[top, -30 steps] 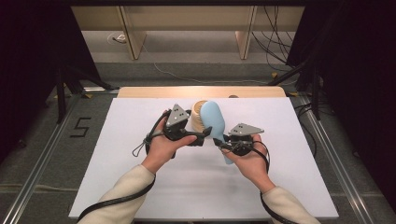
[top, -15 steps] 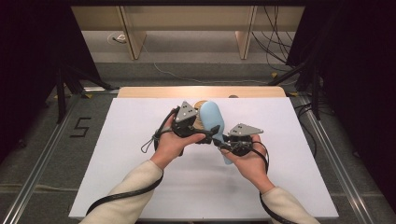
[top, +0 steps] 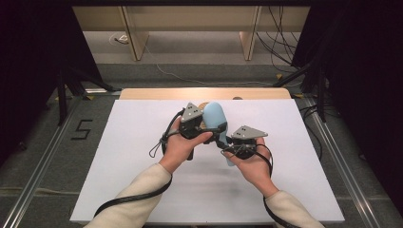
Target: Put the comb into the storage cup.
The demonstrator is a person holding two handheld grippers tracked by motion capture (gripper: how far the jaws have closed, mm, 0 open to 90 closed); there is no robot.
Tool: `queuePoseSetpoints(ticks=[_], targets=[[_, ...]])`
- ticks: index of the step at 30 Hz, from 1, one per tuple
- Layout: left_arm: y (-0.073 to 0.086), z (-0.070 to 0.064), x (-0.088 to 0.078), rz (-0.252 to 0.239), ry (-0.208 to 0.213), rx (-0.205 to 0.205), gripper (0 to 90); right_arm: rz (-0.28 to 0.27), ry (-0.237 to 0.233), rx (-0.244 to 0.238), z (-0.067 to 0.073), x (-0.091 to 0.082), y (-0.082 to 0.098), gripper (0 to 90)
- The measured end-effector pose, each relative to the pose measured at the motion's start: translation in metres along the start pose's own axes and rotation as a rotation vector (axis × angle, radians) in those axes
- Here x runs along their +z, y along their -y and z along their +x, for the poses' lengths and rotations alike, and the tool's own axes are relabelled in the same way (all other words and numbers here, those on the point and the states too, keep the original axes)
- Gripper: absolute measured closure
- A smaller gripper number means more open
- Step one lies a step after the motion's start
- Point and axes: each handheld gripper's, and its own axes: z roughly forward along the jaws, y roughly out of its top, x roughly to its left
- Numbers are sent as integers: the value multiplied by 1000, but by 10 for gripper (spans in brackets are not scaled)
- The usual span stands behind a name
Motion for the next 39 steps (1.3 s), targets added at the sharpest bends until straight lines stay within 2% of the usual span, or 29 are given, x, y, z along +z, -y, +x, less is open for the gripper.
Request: queuePoseSetpoints(ticks=[2,4,8,15,20,28,30,34,36,39], targets=[[0,1,-1,-15,-6,-19,335,-1,5,2,-1,0,0,703],[0,3,-2,-22,22,-50,377,-4,3,5,-2,0,1,703],[2,0,-3,-30,53,-59,448,-3,-2,2,-2,2,2,701],[-1,-9,-5,-25,72,7,495,-6,1,-15,-3,3,2,695],[-4,-11,-5,-23,83,38,500,-12,0,-18,-3,1,0,669],[-7,-11,-6,-28,62,87,500,-26,-24,-3,-7,2,0,419],[-8,-12,-7,-25,50,117,500,-17,-30,4,-6,2,0,295],[-10,-11,-8,-26,46,126,499,-47,-62,22,-7,2,1,155],[-11,-10,-9,-26,45,130,500,-62,-75,26,-8,1,2,144],[-13,-9,-10,-30,44,136,500,-83,-99,20,-12,-2,4,76]])
